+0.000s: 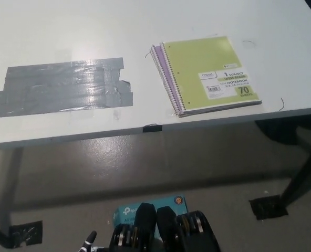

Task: The robot uses its right hand to align two notebooks stacked together until they are fully overlapped

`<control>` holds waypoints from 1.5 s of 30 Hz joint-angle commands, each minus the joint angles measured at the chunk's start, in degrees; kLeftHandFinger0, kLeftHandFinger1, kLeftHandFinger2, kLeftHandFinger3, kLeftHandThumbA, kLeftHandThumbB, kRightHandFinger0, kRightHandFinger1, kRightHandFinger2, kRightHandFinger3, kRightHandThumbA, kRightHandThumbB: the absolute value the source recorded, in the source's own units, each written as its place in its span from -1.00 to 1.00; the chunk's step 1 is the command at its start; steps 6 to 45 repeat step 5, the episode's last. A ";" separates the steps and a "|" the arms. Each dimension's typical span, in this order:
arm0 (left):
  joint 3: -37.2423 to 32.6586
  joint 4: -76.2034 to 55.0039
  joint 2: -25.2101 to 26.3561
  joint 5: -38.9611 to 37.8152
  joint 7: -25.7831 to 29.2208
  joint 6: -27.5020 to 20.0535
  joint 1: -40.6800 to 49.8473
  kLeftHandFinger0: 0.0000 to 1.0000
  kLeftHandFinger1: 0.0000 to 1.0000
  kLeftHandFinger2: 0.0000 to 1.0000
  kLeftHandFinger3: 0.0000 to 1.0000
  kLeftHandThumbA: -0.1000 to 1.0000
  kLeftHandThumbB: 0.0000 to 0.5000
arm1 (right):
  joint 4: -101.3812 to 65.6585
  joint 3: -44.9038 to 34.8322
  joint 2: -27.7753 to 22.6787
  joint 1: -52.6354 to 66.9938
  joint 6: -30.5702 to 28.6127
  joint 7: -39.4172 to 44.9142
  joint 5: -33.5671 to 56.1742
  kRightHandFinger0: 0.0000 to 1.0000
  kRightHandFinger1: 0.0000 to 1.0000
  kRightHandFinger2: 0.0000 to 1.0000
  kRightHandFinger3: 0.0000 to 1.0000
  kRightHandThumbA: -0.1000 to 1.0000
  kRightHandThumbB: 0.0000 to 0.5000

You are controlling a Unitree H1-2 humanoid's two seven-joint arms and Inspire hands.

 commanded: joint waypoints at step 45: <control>-0.46 -0.43 3.44 0.78 -1.97 -2.60 -0.18 0.10 0.35 0.55 1.00 1.00 1.00 | 14.31 -3.74 -0.68 1.99 -5.09 -2.51 19.48 1.00 1.00 1.00 1.00 0.45 -0.38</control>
